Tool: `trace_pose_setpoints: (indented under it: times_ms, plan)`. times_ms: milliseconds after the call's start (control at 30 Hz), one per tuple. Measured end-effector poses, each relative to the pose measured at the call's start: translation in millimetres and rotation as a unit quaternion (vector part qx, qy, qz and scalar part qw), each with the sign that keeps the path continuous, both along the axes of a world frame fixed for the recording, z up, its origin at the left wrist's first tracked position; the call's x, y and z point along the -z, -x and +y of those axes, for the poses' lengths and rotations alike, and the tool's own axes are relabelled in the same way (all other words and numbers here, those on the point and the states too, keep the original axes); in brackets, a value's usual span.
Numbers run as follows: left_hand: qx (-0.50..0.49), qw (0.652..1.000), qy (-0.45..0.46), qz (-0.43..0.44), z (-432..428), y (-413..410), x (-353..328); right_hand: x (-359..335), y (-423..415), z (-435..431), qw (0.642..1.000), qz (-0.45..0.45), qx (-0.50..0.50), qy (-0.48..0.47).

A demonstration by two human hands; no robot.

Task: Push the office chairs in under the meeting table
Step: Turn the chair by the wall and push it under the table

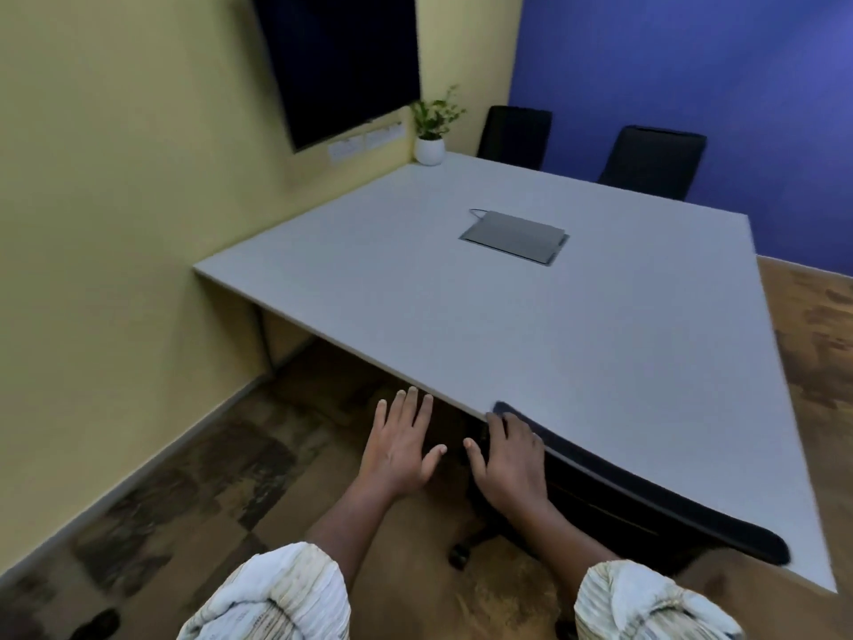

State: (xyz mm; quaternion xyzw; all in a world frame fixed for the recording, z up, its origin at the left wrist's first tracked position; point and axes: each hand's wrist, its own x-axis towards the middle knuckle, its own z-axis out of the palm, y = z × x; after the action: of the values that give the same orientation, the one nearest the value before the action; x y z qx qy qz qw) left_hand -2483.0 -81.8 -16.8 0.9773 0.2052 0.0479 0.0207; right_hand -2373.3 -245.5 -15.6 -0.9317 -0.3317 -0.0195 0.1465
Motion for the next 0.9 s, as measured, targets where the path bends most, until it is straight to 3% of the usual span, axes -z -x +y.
trace_pose_setpoints:
  times_ms: [333,400,533,700,733,900]
  plan:
    - [-0.156,0.987,0.014,-0.034,149.5,220.2,-36.5,-26.9,191.2,189.1,0.984,-0.005,-0.174,-0.034]
    - [-0.216,0.976,0.002,-0.027,191.1,303.7,-42.6,-33.0,261.9,244.5,0.97,-0.001,-0.238,-0.047]
    - [-0.273,0.962,0.007,-0.023,224.2,377.9,-50.8,-35.6,319.9,290.3,0.952,0.011,-0.302,-0.05]
    - [-0.403,0.915,-0.02,-0.005,247.6,545.5,-55.7,-41.9,461.8,365.4,0.9,0.02,-0.433,-0.039]
    - [-0.403,0.915,-0.025,-0.006,248.1,547.1,-55.4,-43.5,461.8,367.8,0.9,0.02,-0.433,-0.039]
    - [-0.516,0.856,-0.007,-0.015,233.5,647.3,-53.3,-55.9,571.8,412.8,0.833,0.031,-0.552,-0.037]
